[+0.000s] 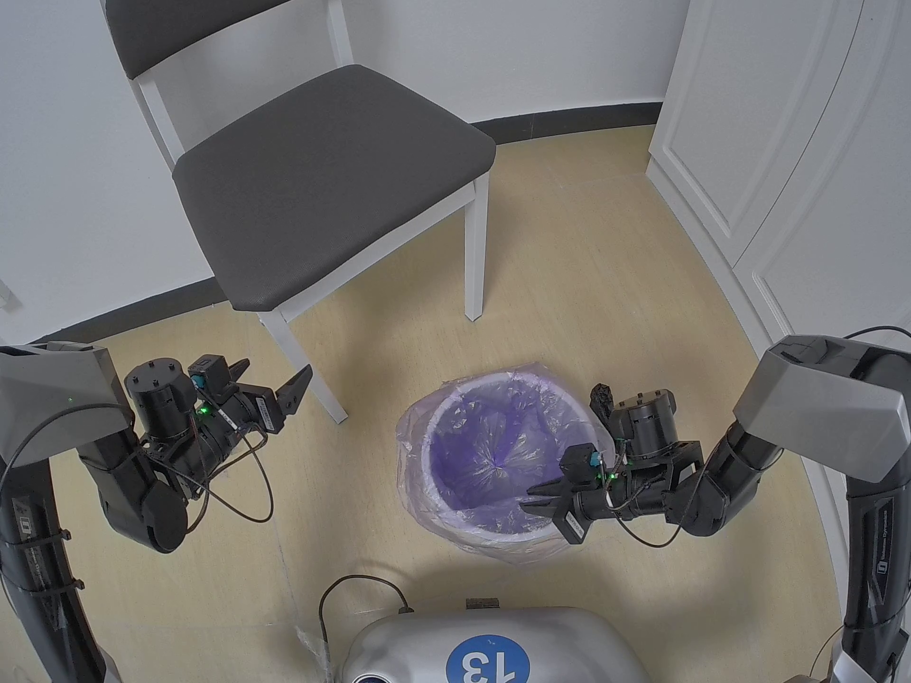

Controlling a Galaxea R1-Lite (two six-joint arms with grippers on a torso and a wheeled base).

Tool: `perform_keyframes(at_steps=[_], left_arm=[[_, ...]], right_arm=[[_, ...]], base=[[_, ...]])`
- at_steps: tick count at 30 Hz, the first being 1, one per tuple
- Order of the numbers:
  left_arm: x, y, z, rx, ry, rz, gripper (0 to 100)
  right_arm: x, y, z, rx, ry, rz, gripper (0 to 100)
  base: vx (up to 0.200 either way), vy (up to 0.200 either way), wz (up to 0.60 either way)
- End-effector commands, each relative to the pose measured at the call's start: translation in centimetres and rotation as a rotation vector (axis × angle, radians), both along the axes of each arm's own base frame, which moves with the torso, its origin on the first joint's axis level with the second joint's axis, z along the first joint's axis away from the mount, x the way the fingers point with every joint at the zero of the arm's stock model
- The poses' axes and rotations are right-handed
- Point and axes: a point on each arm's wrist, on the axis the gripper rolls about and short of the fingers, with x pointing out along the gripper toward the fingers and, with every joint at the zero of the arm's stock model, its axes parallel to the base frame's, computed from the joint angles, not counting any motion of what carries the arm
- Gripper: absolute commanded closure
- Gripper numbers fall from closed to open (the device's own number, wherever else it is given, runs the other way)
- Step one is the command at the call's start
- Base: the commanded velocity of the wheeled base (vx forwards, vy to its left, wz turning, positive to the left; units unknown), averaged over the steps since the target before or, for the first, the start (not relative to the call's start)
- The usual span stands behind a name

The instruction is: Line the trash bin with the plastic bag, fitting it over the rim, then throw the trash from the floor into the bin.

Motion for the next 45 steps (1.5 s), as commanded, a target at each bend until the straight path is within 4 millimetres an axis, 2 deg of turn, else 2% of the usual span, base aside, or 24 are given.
perform_keyframes(at_steps=[1,8,10,14,20,25,34,45], left_arm=[[-0.2,0.0,0.0,-0.001,-0.001,0.0,0],[-0.4,0.1,-0.2,-0.001,-0.008,0.001,0],[-0.5,0.0,-0.2,-0.001,-0.009,-0.001,0],[-0.5,0.1,-0.1,-0.001,-0.011,-0.001,0],[-0.4,0.1,-0.1,-0.002,-0.02,-0.001,0],[-0.4,0.1,-0.2,-0.002,-0.017,-0.001,0],[-0.2,0.3,-0.2,-0.002,-0.02,0.007,0],[-0.2,0.3,0.2,-0.004,-0.034,0.006,0]], right_arm=[[-0.6,0.2,0.3,-0.001,-0.003,0.014,100],[-2.7,0.7,1.3,0.005,-0.028,0.056,100],[-3.6,0.8,1.2,-0.01,-0.031,0.084,100],[-3.8,0.7,0.4,-0.043,-0.035,0.113,100],[-3.5,0.2,-1.9,-0.083,0.003,0.114,100],[-2.9,0.0,-2.9,-0.096,0.011,0.1,100],[-1.2,-1.1,-4.1,-0.124,-0.017,0.074,100],[-1.0,-1.2,-4.3,-0.138,-0.037,0.087,100]], base=[[0.0,0.0,0.0],[0.0,0.0,0.0],[0.0,0.0,0.0],[0.0,0.0,0.0],[0.0,0.0,0.0],[0.0,0.0,0.0],[0.0,0.0,0.0],[0.0,0.0,0.0]])
